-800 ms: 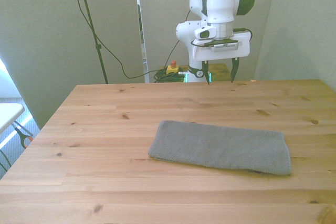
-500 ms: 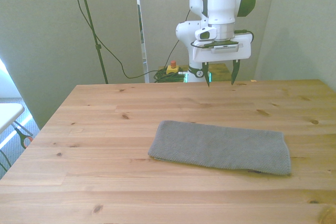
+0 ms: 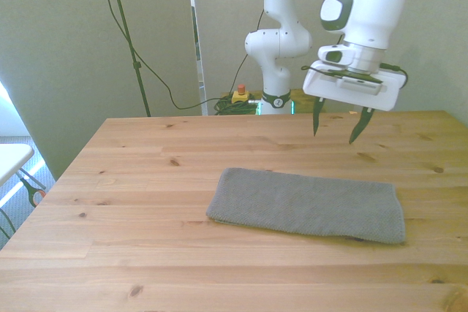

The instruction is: Fold the towel

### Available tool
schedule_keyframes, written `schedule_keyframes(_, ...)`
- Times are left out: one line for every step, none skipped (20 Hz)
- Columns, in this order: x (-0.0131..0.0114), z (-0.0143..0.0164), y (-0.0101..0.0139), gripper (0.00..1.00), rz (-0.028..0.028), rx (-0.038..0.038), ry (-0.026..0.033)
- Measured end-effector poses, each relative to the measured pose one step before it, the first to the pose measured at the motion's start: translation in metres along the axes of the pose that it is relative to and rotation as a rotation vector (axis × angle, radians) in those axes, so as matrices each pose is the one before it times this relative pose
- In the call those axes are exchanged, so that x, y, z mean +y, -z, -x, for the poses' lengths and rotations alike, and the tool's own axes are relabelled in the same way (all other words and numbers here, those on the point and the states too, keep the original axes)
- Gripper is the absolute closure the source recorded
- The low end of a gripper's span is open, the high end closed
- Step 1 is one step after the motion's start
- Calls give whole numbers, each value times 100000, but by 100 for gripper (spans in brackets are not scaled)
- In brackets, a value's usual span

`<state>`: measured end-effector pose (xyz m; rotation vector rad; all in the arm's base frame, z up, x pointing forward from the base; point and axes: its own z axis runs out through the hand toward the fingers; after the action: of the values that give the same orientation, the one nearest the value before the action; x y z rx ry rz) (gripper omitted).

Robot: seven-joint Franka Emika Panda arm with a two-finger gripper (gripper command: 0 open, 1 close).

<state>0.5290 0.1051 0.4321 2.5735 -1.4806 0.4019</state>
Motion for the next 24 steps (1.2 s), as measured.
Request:
schedule_keyframes(-1421, 709, 297, 0, 1154, 3338, -781)
schedule_keyframes(-1262, 699, 240, 0, 1710, 2853, -573)
schedule_keyframes(-1189, 622, 256, 0, 1829, 3013, 17)
schedule_keyframes(-1166, 584, 279, 0, 1714, 3321, -206)
schedule_keyframes(-1078, 465, 226, 0, 1353, 2506, -30)
schedule_keyframes(-1130, 413, 181, 0, 1489, 1573, 456)
schedule_keyframes(-1141, 238, 144, 0, 1804, 1479, 302)
schedule_keyframes(-1146, 158, 28, 0, 1951, 670, 131)
schedule_keyframes(-1247, 267, -88, 0, 1684, -82, 518)
schedule_keyframes(-1176, 161, -73, 0, 948, -184, 376)
schedule_keyframes(-1099, 60, 16, 0, 706, -308, 268)
schedule_keyframes(-961, 38, 52, 0, 1166, -78, 610)
schedule_keyframes(-826, -61, 74, 0, 1432, 192, 54)
schedule_keyframes(-745, 4, 106, 0, 1590, 239, -135)
schedule_keyframes(-724, 71, 5, 0, 1733, 221, 87)
schedule_keyframes(-752, 189, -30, 0, 1184, 107, 274)
schedule_keyframes(-783, 173, -103, 0, 653, 96, 268)
schedule_keyframes(-723, 194, -206, 0, 667, -113, 355)
schedule_keyframes(-591, 147, -259, 0, 836, 82, 51)
schedule_keyframes(-530, 79, -340, 0, 701, -38, -145)
schedule_keyframes(-470, 61, -363, 0, 485, -333, -120)
schedule_keyframes(-425, 21, -322, 0, 140, -155, 1)
schedule_keyframes(-376, 0, -337, 0, 141, -117, 158)
schedule_keyframes(-360, 56, -409, 0, 211, -146, 216)
